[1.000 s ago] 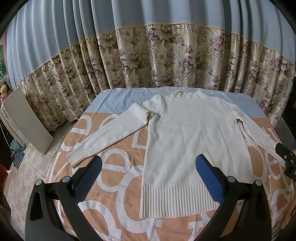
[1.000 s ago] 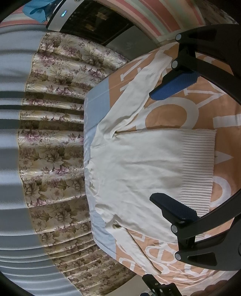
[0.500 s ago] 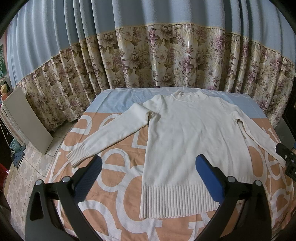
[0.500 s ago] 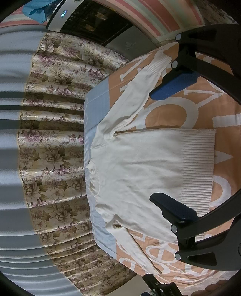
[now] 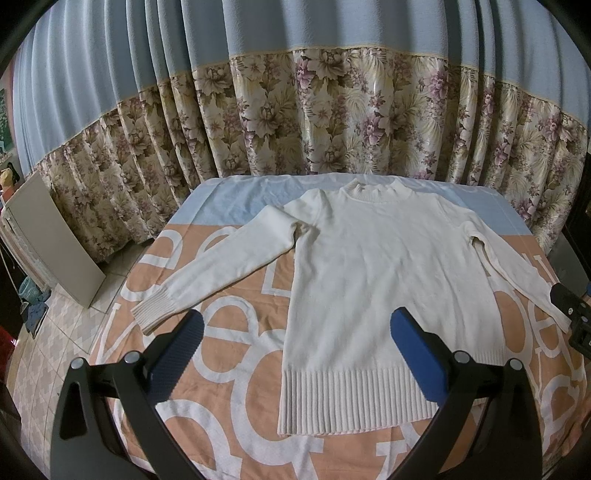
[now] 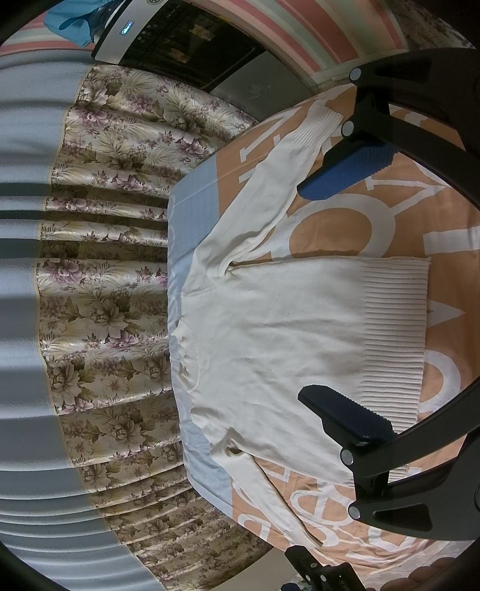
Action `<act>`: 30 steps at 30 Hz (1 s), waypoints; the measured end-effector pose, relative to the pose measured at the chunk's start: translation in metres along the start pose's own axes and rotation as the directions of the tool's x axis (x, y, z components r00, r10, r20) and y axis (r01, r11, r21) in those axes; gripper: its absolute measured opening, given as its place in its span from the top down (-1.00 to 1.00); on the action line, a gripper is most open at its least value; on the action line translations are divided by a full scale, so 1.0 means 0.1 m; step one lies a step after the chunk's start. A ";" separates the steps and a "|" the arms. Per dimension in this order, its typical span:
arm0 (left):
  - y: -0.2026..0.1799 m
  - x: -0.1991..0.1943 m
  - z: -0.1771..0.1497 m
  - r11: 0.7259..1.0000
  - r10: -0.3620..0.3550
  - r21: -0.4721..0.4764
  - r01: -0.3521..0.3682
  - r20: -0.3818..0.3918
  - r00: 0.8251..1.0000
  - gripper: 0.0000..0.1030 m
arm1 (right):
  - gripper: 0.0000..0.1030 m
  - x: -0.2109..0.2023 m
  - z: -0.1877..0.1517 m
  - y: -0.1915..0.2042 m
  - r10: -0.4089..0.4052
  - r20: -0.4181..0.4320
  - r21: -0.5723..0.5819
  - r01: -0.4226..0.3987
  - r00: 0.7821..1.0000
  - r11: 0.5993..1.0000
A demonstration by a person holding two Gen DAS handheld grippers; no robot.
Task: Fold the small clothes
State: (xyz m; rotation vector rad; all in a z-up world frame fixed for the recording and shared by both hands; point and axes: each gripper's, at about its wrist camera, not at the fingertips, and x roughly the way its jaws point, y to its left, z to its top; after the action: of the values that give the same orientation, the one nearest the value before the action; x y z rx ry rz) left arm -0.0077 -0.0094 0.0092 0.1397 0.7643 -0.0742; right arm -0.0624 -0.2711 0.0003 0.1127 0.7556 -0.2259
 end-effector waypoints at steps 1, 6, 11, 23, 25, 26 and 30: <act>0.00 0.00 0.00 1.000 0.000 0.000 0.000 0.001 1.000 -0.96 | -0.94 0.00 0.00 0.00 0.000 -0.001 -0.001 0.000 1.000 1.000; 0.00 0.01 -0.01 1.000 0.000 0.000 0.000 0.002 1.000 -0.96 | -0.94 0.00 0.00 0.00 0.001 0.001 0.000 -0.001 1.000 1.000; 0.00 0.01 -0.01 1.000 0.000 -0.001 0.000 0.001 1.000 -0.96 | -0.94 0.01 0.00 0.01 0.001 0.000 -0.002 -0.001 1.000 1.000; 0.09 0.15 -0.08 1.000 0.008 -0.012 -0.009 -0.013 1.000 -0.96 | -0.94 0.10 0.07 0.14 0.020 -0.011 -0.030 -0.021 1.000 0.999; 0.14 0.21 -0.09 1.000 0.014 -0.026 -0.015 -0.027 1.000 -0.96 | -0.94 0.15 0.10 0.19 0.068 -0.014 -0.042 -0.069 0.998 0.997; 0.17 0.24 -0.10 0.999 0.018 -0.034 -0.020 -0.032 0.999 -0.96 | -0.94 0.17 0.12 0.22 0.095 -0.019 -0.050 -0.095 0.995 0.994; 0.36 0.36 -0.10 0.996 0.049 -0.067 -0.051 -0.039 0.998 -0.96 | -0.94 0.31 0.27 0.40 0.218 -0.057 -0.086 -0.222 0.974 0.971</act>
State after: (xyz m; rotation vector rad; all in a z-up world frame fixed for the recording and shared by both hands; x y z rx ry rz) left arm 0.0154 0.0273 -0.0188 0.0961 0.7992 0.0020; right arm -0.0132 -0.2425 -0.0007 0.1138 0.7928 0.0234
